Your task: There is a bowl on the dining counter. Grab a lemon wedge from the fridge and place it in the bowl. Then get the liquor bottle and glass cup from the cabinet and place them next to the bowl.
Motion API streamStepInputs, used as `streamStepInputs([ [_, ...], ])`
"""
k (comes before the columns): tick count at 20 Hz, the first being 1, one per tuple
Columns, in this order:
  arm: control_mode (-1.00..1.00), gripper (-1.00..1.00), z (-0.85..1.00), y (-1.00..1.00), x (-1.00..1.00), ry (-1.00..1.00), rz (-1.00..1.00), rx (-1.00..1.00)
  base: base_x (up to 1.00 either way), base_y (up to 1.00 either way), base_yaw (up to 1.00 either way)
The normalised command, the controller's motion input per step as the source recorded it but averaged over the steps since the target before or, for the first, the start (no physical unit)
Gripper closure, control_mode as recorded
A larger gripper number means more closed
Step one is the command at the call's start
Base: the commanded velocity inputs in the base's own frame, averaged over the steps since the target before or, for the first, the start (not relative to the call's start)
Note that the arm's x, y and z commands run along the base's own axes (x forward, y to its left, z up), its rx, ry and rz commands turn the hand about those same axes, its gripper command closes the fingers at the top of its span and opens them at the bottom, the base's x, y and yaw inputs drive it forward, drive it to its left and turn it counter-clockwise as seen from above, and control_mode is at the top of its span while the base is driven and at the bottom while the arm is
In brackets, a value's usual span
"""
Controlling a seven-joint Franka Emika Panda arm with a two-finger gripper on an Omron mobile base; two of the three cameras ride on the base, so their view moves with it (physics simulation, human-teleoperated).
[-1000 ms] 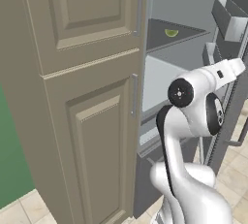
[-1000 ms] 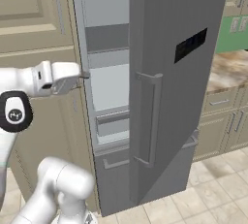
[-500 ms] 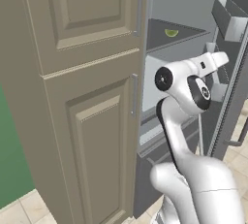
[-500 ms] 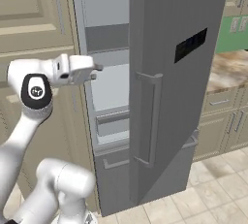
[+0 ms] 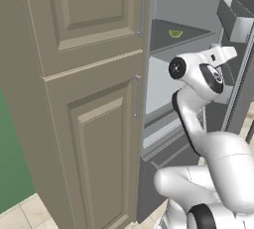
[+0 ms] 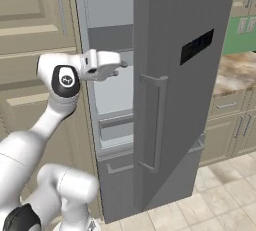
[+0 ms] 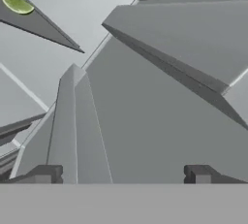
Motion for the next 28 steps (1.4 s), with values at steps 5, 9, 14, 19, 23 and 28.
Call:
streamStepInputs([
  [5,-1.0,-1.0,0.0,-0.53,0.64,0.07,0.0,0.09,0.0,0.0,0.0],
  [9,-1.0,-1.0,0.05,-0.73,0.12,0.01,0.0,0.07,0.0,0.0,0.0],
  [14,-1.0,-1.0,0.05,-0.9,0.0,0.0,-0.05,0.07,0.0,0.0,0.0],
  [19,-1.0,-1.0,0.06,-0.99,0.0,0.0,-0.06,0.07,0.0,0.0,0.0],
  [23,-1.0,-1.0,0.09,-1.0,0.06,0.0,-0.01,0.08,0.0,0.0,0.0],
  [28,-1.0,-1.0,0.11,-1.0,0.39,0.0,0.02,0.09,0.0,0.0,0.0],
])
